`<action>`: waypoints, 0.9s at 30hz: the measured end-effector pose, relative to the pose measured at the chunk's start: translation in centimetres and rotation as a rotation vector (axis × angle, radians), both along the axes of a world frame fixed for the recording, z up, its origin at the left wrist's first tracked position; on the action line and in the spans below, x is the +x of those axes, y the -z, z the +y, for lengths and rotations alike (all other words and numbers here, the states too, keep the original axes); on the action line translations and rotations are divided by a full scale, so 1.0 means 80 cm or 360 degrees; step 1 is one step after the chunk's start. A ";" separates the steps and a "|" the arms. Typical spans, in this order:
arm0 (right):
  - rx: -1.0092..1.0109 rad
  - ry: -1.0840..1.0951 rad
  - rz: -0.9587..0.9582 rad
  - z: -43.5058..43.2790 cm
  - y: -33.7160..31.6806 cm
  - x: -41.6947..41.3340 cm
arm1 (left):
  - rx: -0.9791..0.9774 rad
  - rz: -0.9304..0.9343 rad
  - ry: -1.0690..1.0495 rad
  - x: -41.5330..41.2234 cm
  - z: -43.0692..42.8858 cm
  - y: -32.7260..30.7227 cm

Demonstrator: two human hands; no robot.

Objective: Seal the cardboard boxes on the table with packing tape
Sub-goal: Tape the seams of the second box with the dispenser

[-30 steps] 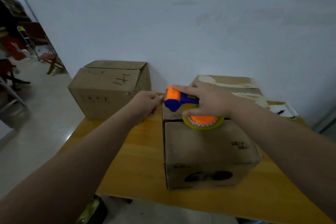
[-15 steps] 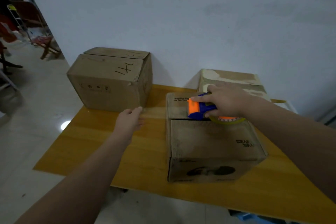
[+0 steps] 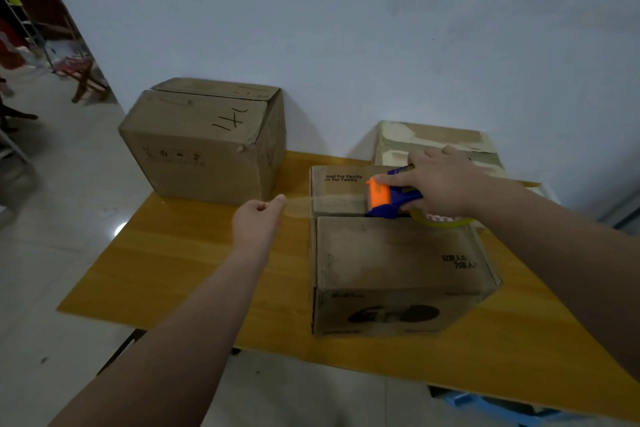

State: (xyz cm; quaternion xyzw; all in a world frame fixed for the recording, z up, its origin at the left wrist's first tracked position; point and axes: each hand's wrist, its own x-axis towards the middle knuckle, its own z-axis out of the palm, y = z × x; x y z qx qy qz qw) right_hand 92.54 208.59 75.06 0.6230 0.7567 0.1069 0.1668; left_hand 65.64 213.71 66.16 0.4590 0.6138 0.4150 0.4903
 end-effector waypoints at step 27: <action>-0.0045 0.0013 -0.0191 0.006 0.015 -0.028 | -0.0434 0.0272 0.0325 0.035 -0.003 0.064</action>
